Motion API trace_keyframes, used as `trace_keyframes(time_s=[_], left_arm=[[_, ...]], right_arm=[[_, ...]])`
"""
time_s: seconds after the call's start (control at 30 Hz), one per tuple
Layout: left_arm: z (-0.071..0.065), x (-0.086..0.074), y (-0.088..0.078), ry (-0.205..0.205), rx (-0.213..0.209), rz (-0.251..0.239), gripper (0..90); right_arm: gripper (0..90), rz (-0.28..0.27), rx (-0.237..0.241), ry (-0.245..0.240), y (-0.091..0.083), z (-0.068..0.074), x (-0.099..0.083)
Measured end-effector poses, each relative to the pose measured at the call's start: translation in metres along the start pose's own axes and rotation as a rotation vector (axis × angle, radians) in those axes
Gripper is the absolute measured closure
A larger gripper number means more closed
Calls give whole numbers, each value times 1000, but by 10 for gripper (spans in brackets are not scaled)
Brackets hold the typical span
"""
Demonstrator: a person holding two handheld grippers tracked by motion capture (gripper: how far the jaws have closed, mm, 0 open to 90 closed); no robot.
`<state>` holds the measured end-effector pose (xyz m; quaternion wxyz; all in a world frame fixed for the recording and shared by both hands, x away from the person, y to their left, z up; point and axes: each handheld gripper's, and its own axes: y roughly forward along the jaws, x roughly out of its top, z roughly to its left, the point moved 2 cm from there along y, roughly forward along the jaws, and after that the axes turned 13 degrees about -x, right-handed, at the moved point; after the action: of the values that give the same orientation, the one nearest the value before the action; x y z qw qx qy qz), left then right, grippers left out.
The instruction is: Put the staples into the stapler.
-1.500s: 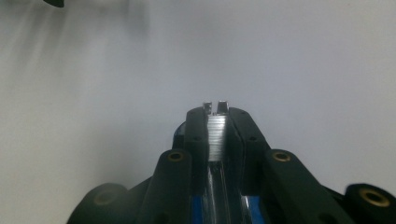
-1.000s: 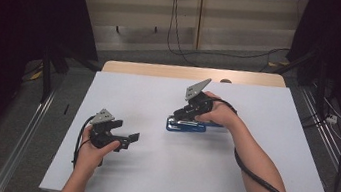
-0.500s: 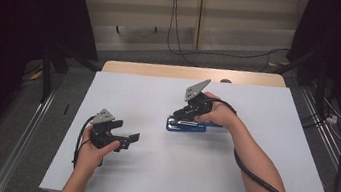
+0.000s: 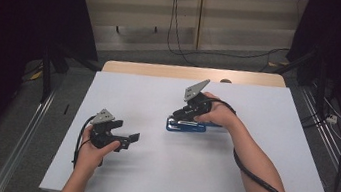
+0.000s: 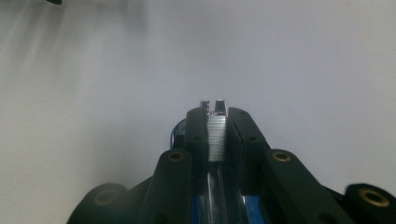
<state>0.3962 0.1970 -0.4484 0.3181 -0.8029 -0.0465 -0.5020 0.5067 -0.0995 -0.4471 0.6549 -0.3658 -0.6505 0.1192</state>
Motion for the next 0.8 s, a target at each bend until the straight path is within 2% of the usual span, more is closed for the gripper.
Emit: trace_keyframes(time_s=[0.37,0.7,0.8], left_arm=[[0,0,0,-6,0,-4,93],[0,0,-1,-7,6,1,93],[0,0,-1,-8,6,0,93]], right_arm=[[785,-4,-1,13,2,0,1],[714,-14,-7,25,2,2,2],[679,-34,-22,49,-2,0,2]])
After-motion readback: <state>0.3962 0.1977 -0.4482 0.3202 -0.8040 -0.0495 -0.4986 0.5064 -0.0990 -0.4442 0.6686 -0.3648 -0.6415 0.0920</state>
